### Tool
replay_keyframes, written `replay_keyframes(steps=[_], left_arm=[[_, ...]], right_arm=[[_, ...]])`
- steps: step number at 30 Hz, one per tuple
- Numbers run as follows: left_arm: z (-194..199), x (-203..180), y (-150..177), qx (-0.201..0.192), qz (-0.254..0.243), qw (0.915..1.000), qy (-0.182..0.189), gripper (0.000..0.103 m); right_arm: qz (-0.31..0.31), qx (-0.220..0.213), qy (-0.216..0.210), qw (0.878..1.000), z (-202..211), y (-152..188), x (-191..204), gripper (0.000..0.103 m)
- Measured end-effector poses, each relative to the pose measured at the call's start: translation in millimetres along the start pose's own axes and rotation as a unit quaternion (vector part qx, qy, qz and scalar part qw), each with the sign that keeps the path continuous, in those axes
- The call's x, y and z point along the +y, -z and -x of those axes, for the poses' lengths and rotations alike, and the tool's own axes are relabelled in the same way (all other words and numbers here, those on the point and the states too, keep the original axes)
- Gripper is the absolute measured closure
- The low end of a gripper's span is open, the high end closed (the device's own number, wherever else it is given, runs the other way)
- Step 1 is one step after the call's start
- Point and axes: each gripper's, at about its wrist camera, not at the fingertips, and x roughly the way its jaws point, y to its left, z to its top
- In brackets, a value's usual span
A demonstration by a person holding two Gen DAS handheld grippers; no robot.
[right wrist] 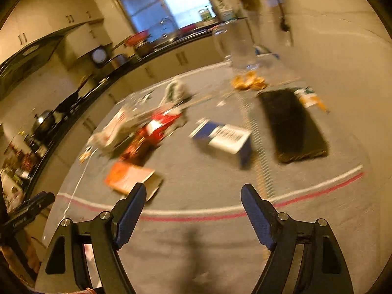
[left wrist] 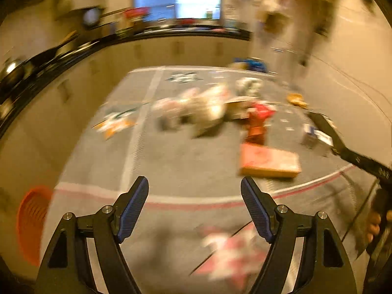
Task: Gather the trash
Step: 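Move both open tools back over the table, then grasp the orange medicine box with the left tool while the right tool grasps the blue-white box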
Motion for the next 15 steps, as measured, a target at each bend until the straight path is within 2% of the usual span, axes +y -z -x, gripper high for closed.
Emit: replay_keyframes(steps=[3,5,7,8,12,15], left_arm=[[-30,-22,-21,0.017,-0.024,0.9978,0.059,0.026],[-59,-34,-36,0.051,-0.026,0.992,0.112,0.026],[-81,-45,-45,0.082,-0.029,0.9861,0.142,0.026],[-96,-51,-51,0.099,-0.036,0.9825,0.154,0.026],[-128,-61,-61,0.124,-0.049,0.9782,0.16,0.026],[-146,-66,-60,0.158,-0.056,0.9683,0.185,0.026]], right_arm=[[0.003,-0.013,-0.004,1.0,-4,-15,-8,0.019],[0.004,-0.022,-0.016,1.0,-14,-29,-10,0.019],[0.0,-0.022,-0.022,1.0,-25,-38,-11,0.019],[-0.008,-0.019,-0.027,0.999,-34,-44,-15,0.019],[-0.035,-0.005,-0.04,0.999,-62,-56,-24,0.019],[-0.046,0.012,-0.05,0.998,-78,-57,-27,0.019]])
